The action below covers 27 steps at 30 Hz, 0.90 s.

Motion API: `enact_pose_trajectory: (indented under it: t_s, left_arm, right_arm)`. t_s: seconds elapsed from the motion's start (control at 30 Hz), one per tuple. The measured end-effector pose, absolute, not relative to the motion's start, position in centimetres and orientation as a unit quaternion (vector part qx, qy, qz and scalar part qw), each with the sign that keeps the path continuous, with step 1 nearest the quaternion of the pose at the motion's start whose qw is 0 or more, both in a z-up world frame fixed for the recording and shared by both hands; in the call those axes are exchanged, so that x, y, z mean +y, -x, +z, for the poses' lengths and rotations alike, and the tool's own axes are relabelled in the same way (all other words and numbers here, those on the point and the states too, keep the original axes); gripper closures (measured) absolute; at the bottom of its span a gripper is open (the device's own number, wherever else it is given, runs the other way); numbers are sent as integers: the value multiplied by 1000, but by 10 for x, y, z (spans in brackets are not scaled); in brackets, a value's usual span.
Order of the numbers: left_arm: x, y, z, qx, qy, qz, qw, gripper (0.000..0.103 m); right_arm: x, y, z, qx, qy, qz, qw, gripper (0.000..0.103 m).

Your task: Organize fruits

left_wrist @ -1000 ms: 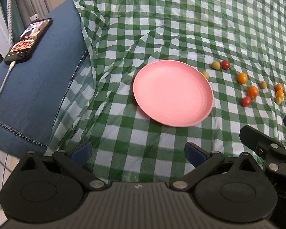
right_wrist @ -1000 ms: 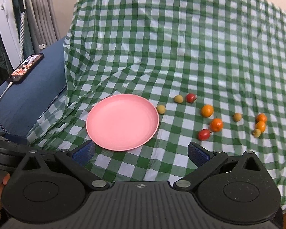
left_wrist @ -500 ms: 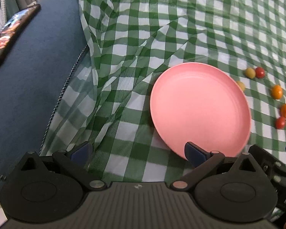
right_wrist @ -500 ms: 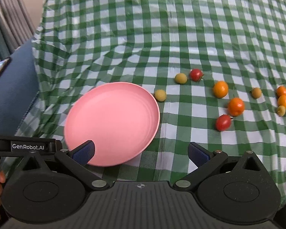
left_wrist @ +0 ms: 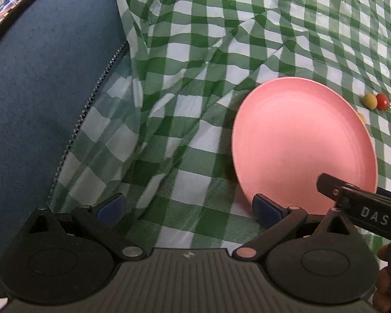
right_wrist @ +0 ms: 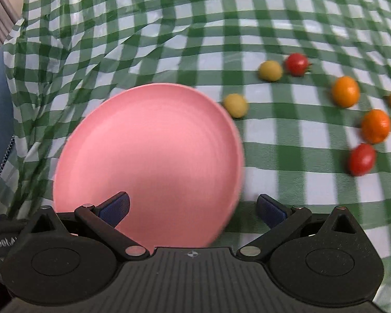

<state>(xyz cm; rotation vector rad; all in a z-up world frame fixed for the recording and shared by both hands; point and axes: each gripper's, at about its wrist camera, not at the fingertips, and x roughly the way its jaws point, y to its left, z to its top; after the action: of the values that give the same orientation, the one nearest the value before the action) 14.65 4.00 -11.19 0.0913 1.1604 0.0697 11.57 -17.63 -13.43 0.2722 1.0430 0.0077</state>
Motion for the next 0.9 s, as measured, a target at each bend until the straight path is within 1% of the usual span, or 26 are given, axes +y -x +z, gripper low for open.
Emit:
enact_pose_trajectory:
  t_s: [0.1, 0.33, 0.57, 0.7, 0.9]
  left_arm:
    - [49, -149, -111, 543, -54, 52, 836, 0]
    - [66, -147, -107, 550, -42, 63, 831, 0]
    - [56, -119, -80, 534, -40, 38, 844, 0]
    - [45, -93, -57, 523, -31, 18, 852, 0]
    - [21, -51, -20, 504, -23, -20, 863, 0]
  right_arm:
    - [-164, -119, -133, 498, -119, 1, 859, 1]
    - [-152, -120, -130, 501, -121, 23, 857, 1]
    - [-168, -80, -92, 477, -109, 20, 872, 1]
    - [-184, -41, -60, 434, -81, 13, 897, 1]
    - [-205, 21, 5, 314, -25, -14, 949, 1]
